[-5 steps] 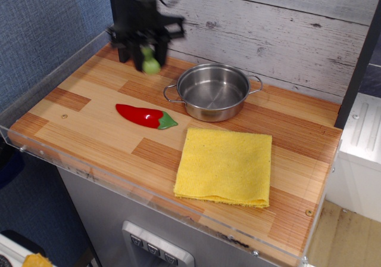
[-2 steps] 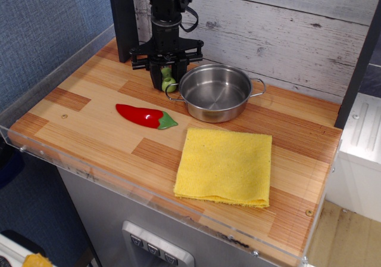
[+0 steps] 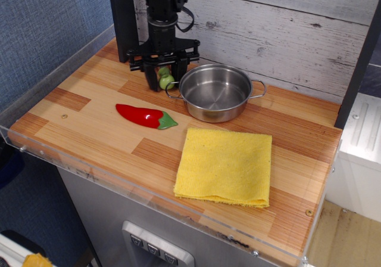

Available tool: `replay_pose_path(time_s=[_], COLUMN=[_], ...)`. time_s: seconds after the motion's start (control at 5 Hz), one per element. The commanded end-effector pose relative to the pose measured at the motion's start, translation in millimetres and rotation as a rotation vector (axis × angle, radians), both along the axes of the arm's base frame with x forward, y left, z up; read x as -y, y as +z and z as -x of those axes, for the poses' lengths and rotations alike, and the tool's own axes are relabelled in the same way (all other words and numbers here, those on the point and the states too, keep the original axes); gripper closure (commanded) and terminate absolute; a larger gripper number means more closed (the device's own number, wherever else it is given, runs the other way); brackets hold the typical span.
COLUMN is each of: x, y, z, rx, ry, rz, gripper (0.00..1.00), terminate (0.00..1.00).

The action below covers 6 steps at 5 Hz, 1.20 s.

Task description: Pick up the green spatula and place it on the left of the pot

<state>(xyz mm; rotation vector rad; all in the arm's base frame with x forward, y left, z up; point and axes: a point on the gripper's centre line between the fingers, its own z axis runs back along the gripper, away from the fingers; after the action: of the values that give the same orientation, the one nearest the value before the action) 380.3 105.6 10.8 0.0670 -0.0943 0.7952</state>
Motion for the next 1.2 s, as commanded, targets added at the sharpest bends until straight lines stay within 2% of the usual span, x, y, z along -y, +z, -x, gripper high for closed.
replay_pose_path(time_s=[0.0,0.2,0.4,0.8,1.0], x=[2.7,3.6,4.5,11.3,15.6], y=[29.5,42.9,67.8,113.2,132.5], z=[5.0,7.0,7.5,17.3,26.3], rx=[0.073,0.111,0.153,0.246,0.287], ry=[0.013,0.022,0.008,0.003,0.026], rz=[-0.017,-0.020,-0.042,-0.049,-0.089], gripper=[0.00,0.00,0.00,0.00,0.00], terminate=[0.00,0.00,0.00,0.00,0.00])
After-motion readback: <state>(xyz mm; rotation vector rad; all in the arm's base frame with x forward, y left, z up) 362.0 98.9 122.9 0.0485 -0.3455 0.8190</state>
